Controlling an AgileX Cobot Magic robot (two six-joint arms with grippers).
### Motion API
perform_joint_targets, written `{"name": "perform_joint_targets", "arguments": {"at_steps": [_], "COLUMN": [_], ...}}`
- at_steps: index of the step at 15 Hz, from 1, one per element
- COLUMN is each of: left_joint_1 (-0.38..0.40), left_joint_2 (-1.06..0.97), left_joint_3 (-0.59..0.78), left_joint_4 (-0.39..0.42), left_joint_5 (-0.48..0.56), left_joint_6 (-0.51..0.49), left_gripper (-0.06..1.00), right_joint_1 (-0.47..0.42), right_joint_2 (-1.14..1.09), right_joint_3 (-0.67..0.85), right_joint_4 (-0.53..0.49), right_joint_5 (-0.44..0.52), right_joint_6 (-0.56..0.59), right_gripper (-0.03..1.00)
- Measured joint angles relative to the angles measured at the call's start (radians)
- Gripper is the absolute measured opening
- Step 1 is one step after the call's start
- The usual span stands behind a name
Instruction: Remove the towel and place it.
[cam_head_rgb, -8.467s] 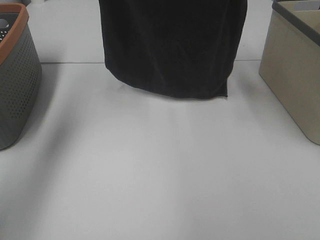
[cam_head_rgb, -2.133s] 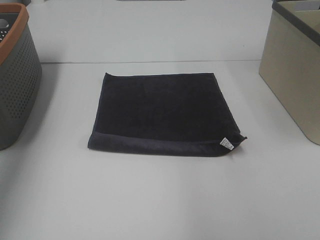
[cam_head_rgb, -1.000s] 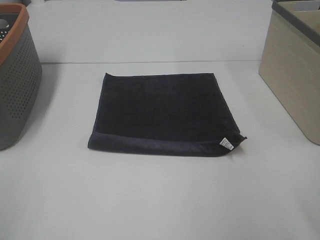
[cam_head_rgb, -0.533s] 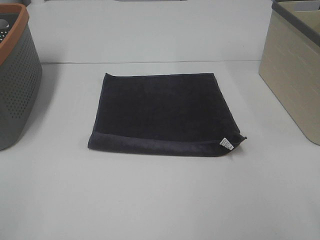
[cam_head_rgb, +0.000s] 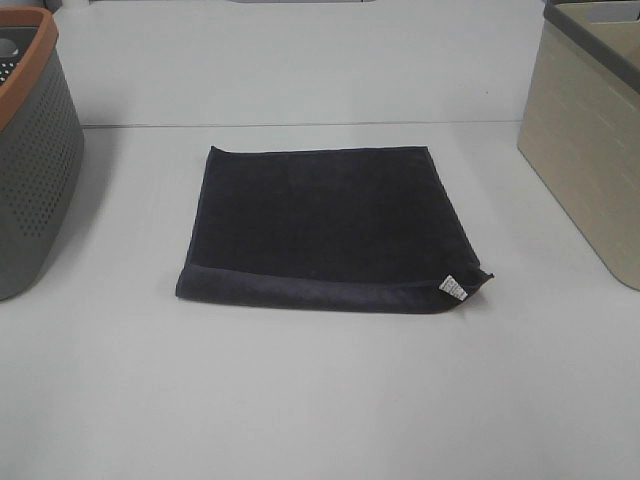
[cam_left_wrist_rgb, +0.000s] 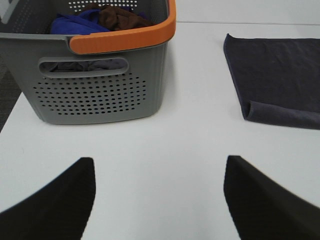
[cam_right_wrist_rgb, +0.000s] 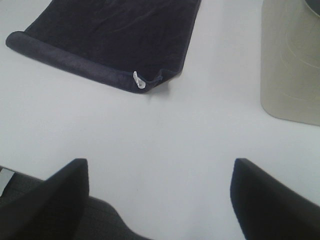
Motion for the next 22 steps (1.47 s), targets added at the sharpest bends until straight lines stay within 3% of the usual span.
{"name": "perform_joint_targets", "arguments": {"at_steps": [2, 7, 22], "left_joint_1": [-0.039, -0.042, -0.042], "left_joint_2": [0.0, 0.0, 0.0], "left_joint_3": [0.0, 0.0, 0.0], "left_joint_4": [0.004, 0.013, 0.013], "left_joint_5": [-0.002, -0.002, -0.002], "left_joint_6": [0.0, 0.0, 0.0], "left_gripper": [0.68, 0.67, 0.67], "right_joint_1": [0.0, 0.0, 0.0], "right_joint_2": [-0.037, -0.217, -0.221], "right_joint_3": [0.016, 0.018, 0.018], "right_joint_4": [-0.009, -0.016, -0.015], "right_joint_5": [0.039, 0.041, 0.042], "right_joint_6": [0.0, 0.0, 0.001], "right_gripper": [0.76, 0.76, 0.76]}}
